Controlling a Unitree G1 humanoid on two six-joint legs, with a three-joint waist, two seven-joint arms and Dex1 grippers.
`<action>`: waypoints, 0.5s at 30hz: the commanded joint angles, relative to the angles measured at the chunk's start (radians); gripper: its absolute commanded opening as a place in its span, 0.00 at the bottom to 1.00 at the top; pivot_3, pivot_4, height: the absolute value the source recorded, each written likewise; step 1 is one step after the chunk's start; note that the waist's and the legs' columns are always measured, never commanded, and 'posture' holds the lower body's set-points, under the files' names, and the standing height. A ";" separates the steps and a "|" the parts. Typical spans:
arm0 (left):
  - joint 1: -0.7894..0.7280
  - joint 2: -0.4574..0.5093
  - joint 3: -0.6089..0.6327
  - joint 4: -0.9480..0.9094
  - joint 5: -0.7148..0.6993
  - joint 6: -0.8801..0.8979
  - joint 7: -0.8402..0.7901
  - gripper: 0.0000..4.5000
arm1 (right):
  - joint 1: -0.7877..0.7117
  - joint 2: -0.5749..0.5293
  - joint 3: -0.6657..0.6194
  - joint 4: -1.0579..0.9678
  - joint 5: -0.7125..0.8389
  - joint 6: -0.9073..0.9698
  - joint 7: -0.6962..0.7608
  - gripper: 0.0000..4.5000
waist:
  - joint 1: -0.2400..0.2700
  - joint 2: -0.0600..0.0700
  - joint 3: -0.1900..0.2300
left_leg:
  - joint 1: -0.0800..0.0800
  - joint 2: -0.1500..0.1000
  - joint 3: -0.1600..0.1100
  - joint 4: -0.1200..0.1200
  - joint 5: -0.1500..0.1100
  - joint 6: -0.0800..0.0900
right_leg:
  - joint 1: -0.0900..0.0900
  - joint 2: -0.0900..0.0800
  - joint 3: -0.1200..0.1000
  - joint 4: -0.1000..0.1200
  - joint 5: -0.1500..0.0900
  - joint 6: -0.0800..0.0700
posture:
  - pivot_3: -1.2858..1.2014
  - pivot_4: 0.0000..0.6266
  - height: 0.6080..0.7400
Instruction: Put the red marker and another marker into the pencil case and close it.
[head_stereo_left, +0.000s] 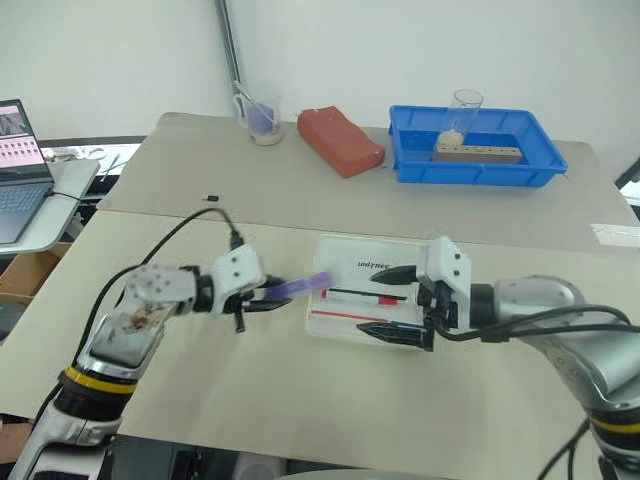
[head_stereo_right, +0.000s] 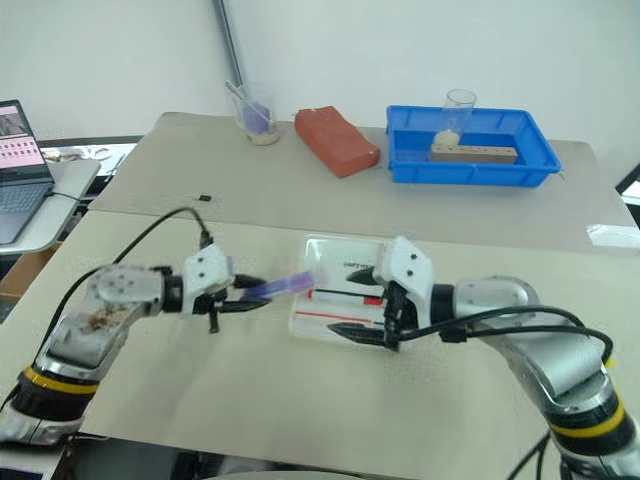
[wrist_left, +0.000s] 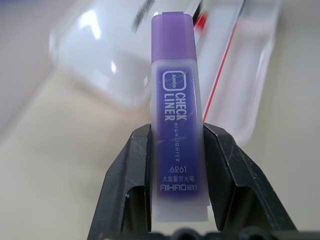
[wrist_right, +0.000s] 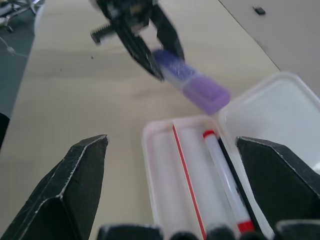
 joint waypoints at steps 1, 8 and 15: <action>-0.040 -0.022 -0.100 -0.008 0.028 -0.057 -0.055 0.21 | 0.029 -0.020 -0.065 -0.027 -0.010 -0.032 -0.004 1.00 | -0.006 0.000 0.000 | 0.000 0.000 0.000 0.000 0.000 0.000 | 0.002 0.001 0.001 0.000 0.000 0.000 | 0.52 0.24 1.00; -0.102 -0.095 -0.242 0.121 0.117 -0.171 -0.096 0.21 | 0.128 -0.033 -0.132 -0.069 -0.008 -0.017 -0.028 1.00 | -0.019 -0.001 0.001 | -0.001 0.000 -0.004 0.000 0.000 0.001 | 0.001 0.007 0.002 0.002 0.000 0.000 | 0.52 0.24 1.00; -0.141 -0.135 -0.260 0.180 0.141 -0.192 -0.103 0.21 | 0.203 -0.023 -0.182 -0.125 0.007 0.008 -0.075 1.00 | -0.017 -0.003 0.002 | -0.001 0.000 -0.004 0.002 0.000 0.001 | 0.002 0.006 0.002 0.002 0.000 0.001 | 0.52 0.24 1.00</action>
